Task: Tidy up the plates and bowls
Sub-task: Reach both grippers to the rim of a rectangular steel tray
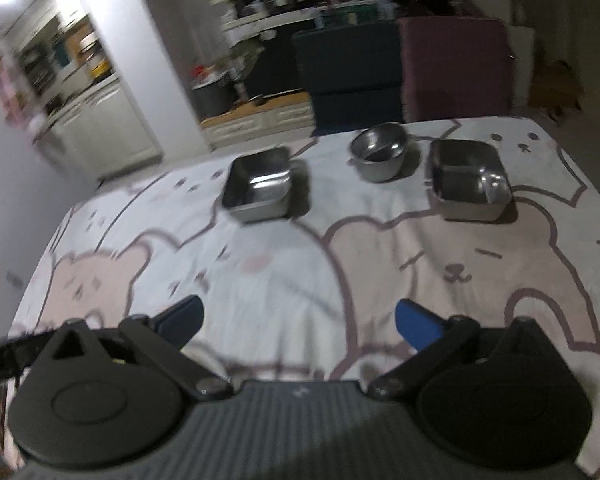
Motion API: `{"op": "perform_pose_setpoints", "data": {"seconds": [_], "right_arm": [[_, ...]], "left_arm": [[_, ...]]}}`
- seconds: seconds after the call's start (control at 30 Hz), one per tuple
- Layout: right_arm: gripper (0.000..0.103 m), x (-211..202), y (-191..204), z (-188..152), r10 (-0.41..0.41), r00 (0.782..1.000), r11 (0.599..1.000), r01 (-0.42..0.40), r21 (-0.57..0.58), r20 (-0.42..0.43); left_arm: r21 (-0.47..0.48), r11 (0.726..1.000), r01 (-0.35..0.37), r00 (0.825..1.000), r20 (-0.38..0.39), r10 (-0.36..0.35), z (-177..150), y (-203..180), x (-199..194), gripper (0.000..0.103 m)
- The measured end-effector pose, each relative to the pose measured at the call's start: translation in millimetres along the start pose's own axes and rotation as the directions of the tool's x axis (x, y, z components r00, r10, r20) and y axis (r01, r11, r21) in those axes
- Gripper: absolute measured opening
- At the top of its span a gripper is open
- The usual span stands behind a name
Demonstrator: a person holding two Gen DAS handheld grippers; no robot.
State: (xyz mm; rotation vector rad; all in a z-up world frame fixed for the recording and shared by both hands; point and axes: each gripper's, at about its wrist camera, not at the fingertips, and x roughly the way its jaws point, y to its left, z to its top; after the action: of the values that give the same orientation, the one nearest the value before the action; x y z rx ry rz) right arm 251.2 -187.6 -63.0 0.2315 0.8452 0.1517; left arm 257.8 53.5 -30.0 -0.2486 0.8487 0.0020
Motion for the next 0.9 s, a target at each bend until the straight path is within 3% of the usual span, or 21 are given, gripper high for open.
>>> {"op": "perform_pose_setpoints", "data": {"seconds": [0.33,0.43,0.57,0.67,0.8,0.9], "right_arm": [[0.103,88.4,-0.2,41.9,0.028,1.000,0.977,-0.026,0.212,-0.005],[0.103,109.4,-0.8,46.5,0.033,0.999,0.969,-0.028,0.244,-0.019],[0.103,130.1,-9.3,53.6,0.042,0.999,0.951,-0.035,0.308,-0.016],[0.101,138.0,-16.3,55.7,0.060,0.998,0.936,-0.058,0.349,0.004],[0.093,147.1,-19.7,58.4,0.057,0.998,0.943,-0.059,0.327,0.015],[0.084,149.6,-24.9,61.5,0.098,0.995,0.946,-0.101,0.306,0.027]], "left_arm": [[0.010,1.000,-0.025,0.998,0.058,0.025,40.6,-6.5,65.8,0.103],[-0.008,1.000,0.008,0.996,0.090,-0.008,57.2,-3.3,81.2,0.103],[-0.119,0.989,0.091,0.992,0.095,-0.080,75.5,0.1,109.5,0.101],[-0.149,0.982,0.119,0.991,0.081,-0.108,88.9,-3.9,135.7,0.087],[-0.116,0.989,0.087,0.995,0.050,-0.081,110.1,-14.5,171.9,0.074],[-0.109,0.991,0.073,0.997,0.008,-0.073,118.3,-18.3,199.0,0.063]]}}
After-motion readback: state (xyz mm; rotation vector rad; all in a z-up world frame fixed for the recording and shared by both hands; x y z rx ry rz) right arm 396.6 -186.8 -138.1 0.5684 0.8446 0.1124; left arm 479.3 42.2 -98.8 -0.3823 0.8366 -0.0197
